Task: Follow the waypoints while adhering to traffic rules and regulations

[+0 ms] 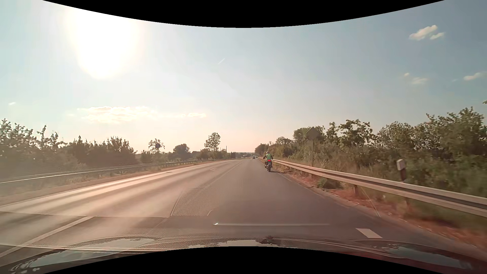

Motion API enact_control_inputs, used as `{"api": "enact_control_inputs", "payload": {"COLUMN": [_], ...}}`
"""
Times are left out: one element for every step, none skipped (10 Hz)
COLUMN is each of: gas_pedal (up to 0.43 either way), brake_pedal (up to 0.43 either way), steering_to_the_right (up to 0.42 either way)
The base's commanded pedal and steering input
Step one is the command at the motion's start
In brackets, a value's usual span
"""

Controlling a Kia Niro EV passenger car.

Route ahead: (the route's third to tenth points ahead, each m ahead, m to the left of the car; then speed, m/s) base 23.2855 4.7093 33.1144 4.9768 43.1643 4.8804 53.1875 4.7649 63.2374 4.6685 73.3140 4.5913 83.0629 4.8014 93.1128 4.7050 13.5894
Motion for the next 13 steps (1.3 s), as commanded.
{"api": "enact_control_inputs", "payload": {"gas_pedal": [0.398,0.378,0.37,0.35,0.331,0.319,0.311,0.287,0.28,0.26,0.24,0.228,0.177], "brake_pedal": [0.0,0.0,0.0,0.0,0.0,0.0,0.0,0.0,0.0,0.0,0.0,0.0,0.0], "steering_to_the_right": [0.0,-0.004,-0.006,-0.005,-0.003,0.001,0.0,0.002,0.004,0.004,0.003,0.002,-0.001]}}
